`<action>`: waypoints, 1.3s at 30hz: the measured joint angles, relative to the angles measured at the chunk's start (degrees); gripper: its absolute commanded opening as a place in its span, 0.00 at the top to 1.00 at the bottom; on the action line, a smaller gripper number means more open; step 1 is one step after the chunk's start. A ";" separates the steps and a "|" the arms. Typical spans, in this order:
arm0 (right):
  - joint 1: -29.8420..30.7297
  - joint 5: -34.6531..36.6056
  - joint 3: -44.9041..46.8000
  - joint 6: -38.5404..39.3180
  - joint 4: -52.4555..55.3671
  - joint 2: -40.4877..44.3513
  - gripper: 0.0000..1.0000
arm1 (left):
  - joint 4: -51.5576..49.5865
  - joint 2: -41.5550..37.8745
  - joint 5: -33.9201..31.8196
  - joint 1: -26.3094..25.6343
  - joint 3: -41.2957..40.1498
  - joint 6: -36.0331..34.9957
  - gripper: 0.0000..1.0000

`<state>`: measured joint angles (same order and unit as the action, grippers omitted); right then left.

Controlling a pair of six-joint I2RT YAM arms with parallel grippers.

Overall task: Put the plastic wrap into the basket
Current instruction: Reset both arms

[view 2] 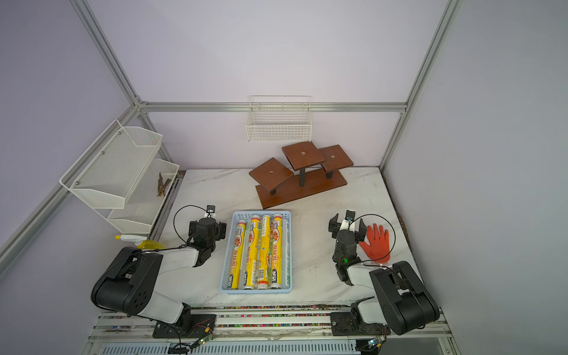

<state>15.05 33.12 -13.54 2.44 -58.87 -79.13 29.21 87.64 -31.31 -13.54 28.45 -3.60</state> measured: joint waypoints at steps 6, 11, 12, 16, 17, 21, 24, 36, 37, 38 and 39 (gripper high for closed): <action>-0.83 -5.03 0.66 1.75 -10.95 -7.41 0.01 | 8.02 1.46 4.50 6.14 -0.15 -0.33 0.00; -1.60 -6.54 2.89 1.79 -16.06 -8.61 0.02 | 11.15 1.46 8.26 9.94 -1.64 1.38 0.00; -1.86 -6.91 2.84 1.77 -16.70 -8.61 0.02 | 11.45 1.46 8.83 10.05 -1.90 1.51 0.00; -2.86 -8.31 2.84 1.53 -19.41 -9.86 0.02 | 13.90 1.38 10.99 10.10 -3.19 1.60 0.00; -3.15 -8.61 2.84 1.49 -20.52 -11.30 0.02 | 15.06 1.36 11.87 10.25 -3.93 1.66 0.00; -3.56 -9.42 2.64 1.14 -19.82 -13.09 0.00 | 20.94 2.43 15.15 11.58 -7.58 2.14 0.00; -4.24 -9.92 0.94 0.52 -18.16 -13.00 0.00 | 20.65 2.67 16.26 12.37 -7.61 2.95 0.00; -7.91 -10.69 -3.06 -3.72 -9.99 -12.50 0.00 | 21.79 2.67 14.73 13.16 -7.34 5.09 0.00; -7.91 -10.75 -3.06 -3.76 -9.97 -12.50 0.00 | 22.03 2.67 14.45 13.16 -7.34 5.35 0.00; -7.91 -10.78 -3.06 -3.78 -9.97 -12.50 0.00 | 22.25 2.67 14.43 13.16 -7.37 5.51 0.00; -7.91 -10.78 -3.06 -3.78 -9.97 -12.50 0.00 | 22.38 2.67 14.88 13.16 -7.37 5.46 0.00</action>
<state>7.14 22.35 -16.60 -1.34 -68.84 -91.64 51.59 90.30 -16.43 -0.38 21.08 1.87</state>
